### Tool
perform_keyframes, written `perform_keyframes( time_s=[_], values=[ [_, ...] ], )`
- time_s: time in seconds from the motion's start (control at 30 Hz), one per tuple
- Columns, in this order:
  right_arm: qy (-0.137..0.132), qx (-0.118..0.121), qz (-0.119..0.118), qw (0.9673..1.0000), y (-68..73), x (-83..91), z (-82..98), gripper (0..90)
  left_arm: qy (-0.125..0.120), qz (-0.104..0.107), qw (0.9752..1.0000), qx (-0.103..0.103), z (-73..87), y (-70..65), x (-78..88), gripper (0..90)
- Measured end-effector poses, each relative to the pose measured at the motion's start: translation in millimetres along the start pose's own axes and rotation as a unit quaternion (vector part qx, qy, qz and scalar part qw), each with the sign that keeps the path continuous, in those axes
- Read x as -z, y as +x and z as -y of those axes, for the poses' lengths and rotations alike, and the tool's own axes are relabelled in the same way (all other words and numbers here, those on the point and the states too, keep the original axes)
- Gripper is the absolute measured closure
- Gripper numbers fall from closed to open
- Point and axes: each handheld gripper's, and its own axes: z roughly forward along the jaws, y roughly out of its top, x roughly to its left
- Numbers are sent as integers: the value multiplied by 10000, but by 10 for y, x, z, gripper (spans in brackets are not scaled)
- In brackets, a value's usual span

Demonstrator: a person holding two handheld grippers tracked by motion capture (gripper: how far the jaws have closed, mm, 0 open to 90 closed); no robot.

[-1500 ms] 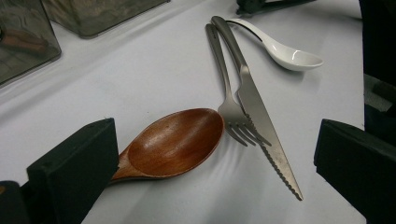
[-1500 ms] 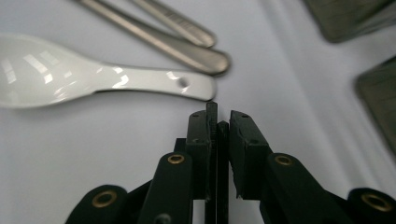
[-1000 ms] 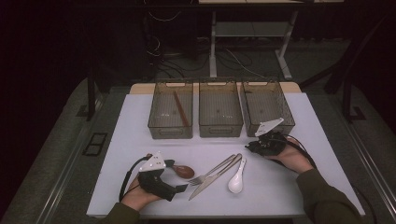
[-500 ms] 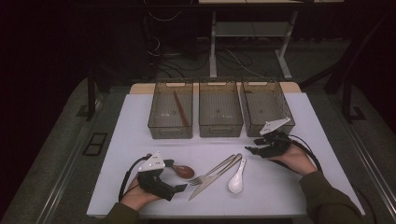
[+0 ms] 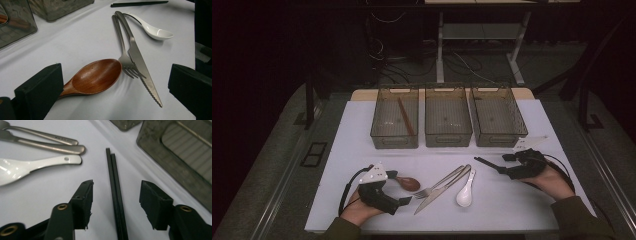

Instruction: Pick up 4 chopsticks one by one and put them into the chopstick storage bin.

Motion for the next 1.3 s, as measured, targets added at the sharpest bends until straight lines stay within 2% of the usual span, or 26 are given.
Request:
perform_keyframes(
  time_s=[0.23,0.27,0.4,0.57,0.63,0.7,0.83,1.03,1.3],
  values=[
    [-143,-277,111,9995,-24,196,259,468,-16,-10,10000,24,-1,2,1,0],
    [-157,-319,107,9993,-36,214,287,497,-16,-13,10000,26,-1,3,1,0],
    [-75,-377,94,9992,-76,257,377,518,-37,-23,10000,36,-1,3,3,0],
    [-115,-493,160,9986,-149,293,427,598,-37,-23,10000,41,1,2,3,0],
    [-66,-473,24,9989,-189,296,444,644,-28,-17,10000,35,-1,0,7,0],
    [18,-450,17,9990,-216,291,468,692,-31,-17,10000,33,-2,2,8,0],
    [111,-404,-156,9990,-231,259,491,753,-24,-20,10000,33,-2,-2,5,0],
    [233,-357,-159,9990,-228,215,488,798,-21,-16,10000,33,-1,-2,3,0],
    [313,-278,-114,9991,-237,181,489,812,-29,-14,10000,31,1,-3,-3,0]
  ],
)
